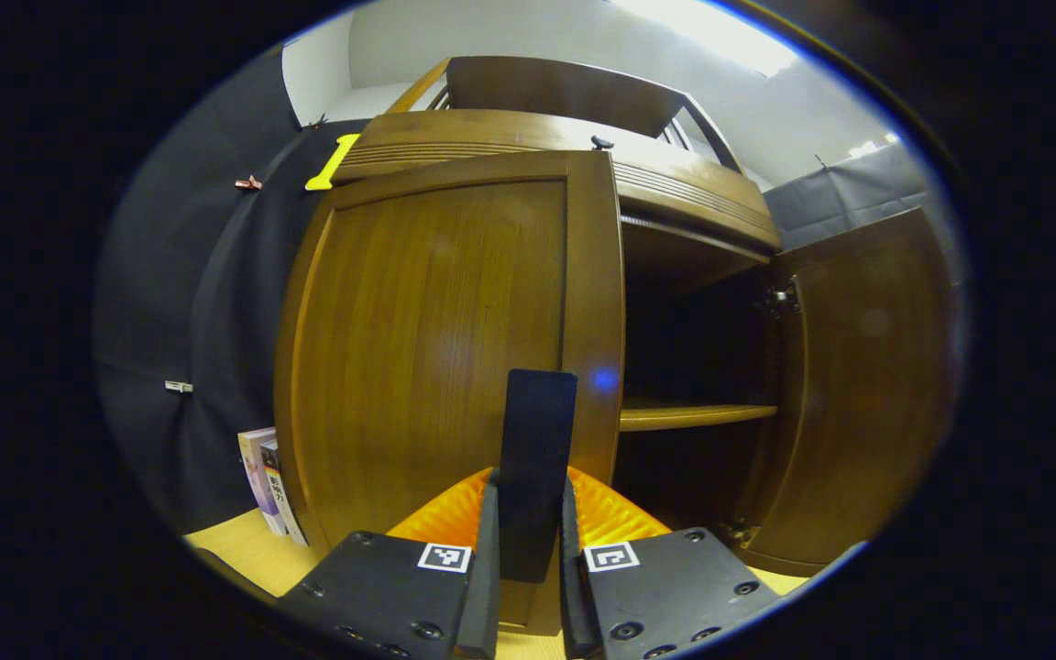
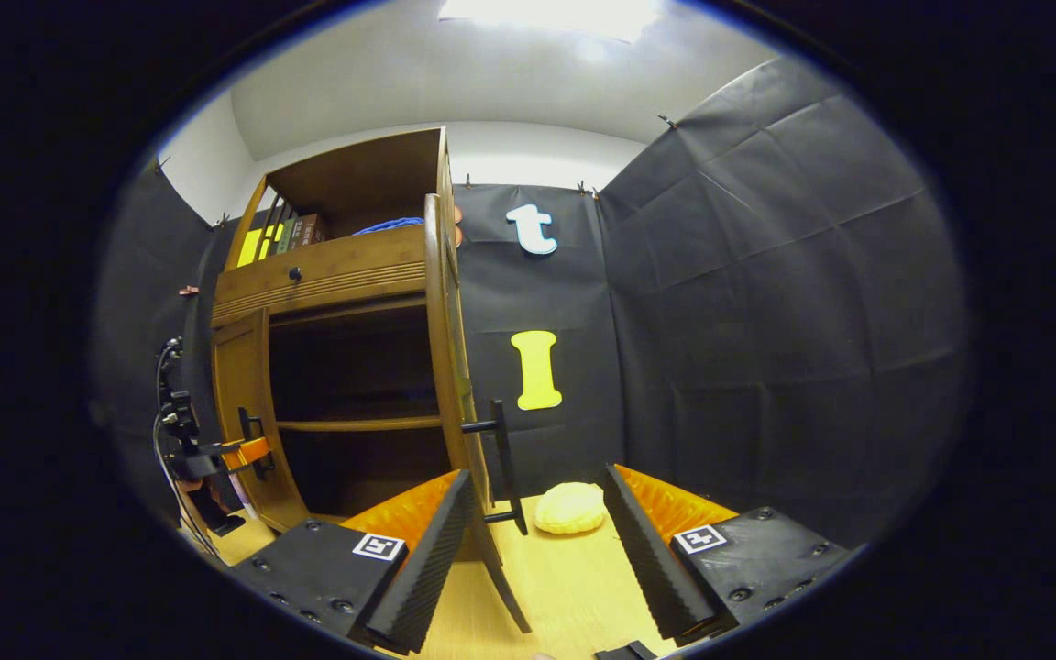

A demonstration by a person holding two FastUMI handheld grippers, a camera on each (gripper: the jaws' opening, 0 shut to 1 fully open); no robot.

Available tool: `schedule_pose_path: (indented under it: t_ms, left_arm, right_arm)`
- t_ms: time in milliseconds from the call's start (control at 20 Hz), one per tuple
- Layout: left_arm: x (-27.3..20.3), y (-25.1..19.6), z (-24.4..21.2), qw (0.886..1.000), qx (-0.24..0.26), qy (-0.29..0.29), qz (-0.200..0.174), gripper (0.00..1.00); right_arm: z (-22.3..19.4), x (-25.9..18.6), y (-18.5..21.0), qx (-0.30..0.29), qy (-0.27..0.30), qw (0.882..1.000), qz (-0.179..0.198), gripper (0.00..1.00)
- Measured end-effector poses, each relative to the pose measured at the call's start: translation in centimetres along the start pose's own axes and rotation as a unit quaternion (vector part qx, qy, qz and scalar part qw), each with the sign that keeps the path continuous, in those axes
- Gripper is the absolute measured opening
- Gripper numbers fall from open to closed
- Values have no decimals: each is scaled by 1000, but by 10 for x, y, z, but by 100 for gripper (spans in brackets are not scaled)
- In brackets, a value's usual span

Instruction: Open the right door of the double-door shoe cabinet with the right hand, and open the left door with the left hand.

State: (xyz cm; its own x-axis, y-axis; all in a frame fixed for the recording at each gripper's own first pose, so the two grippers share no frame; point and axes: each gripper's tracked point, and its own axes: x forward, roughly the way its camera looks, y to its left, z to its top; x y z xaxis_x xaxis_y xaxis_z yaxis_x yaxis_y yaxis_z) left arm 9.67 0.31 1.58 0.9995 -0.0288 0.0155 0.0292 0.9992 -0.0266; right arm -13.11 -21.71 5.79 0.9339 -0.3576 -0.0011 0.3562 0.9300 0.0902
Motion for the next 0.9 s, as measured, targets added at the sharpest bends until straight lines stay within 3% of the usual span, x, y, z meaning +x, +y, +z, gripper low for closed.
schedule_pose_path:
  t_ms: [250, 450, 750, 900]
  left_arm:
    - [-53, 25, 6, 1000, 11, 12, -14, 31]
    - [-86, 50, 10, 1000, 6, 16, -23, 31]
    - [-129, 100, 24, 998, 48, 6, 27, 27]
    - [-137, 117, 23, 998, 45, 6, 40, 23]
  right_arm:
    - [-1, -7, 30, -29, -4, 1000, -1, 91]
    - [-5, -21, 70, -37, -4, 999, 29, 91]
    - [-14, -19, 117, -49, -11, 997, 52, 91]
    - [-21, -21, 136, -51, -8, 996, 76, 91]
